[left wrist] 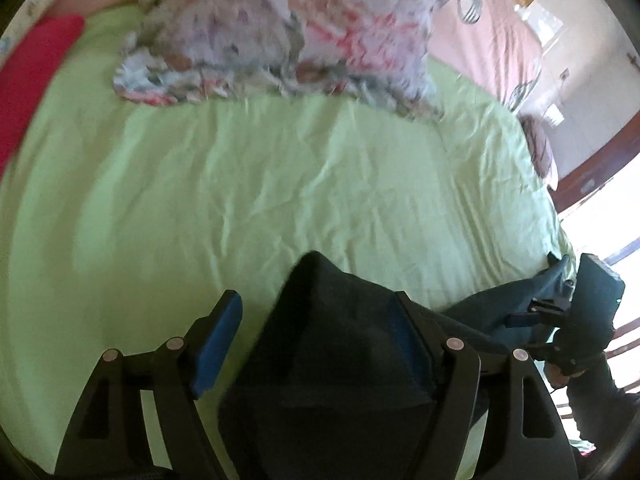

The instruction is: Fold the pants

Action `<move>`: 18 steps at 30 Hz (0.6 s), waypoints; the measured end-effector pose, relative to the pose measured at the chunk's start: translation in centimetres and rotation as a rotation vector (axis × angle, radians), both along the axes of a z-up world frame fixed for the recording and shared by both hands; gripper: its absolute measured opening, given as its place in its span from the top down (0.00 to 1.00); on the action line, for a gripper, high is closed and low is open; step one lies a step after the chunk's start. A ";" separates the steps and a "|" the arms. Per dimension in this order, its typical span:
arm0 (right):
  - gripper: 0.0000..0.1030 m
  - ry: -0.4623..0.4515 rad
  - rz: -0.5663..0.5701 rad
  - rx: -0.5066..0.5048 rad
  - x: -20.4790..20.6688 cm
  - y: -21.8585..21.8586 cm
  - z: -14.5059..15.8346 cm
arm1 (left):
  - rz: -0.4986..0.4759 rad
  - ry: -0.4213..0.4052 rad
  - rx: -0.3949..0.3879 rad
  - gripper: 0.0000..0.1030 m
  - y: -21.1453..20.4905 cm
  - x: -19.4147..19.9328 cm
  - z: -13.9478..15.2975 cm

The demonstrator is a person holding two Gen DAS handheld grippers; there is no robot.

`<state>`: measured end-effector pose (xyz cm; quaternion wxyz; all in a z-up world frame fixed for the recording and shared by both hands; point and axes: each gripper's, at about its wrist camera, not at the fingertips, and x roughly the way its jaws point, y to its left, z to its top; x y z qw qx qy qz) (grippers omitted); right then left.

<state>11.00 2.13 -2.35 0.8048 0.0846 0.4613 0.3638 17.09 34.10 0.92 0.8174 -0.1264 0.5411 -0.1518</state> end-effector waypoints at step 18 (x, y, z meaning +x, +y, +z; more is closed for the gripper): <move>0.94 -0.111 0.092 -0.058 -0.1 4.0 1.1 | -0.033 -0.194 0.060 0.76 -1.0 -5.2 4.2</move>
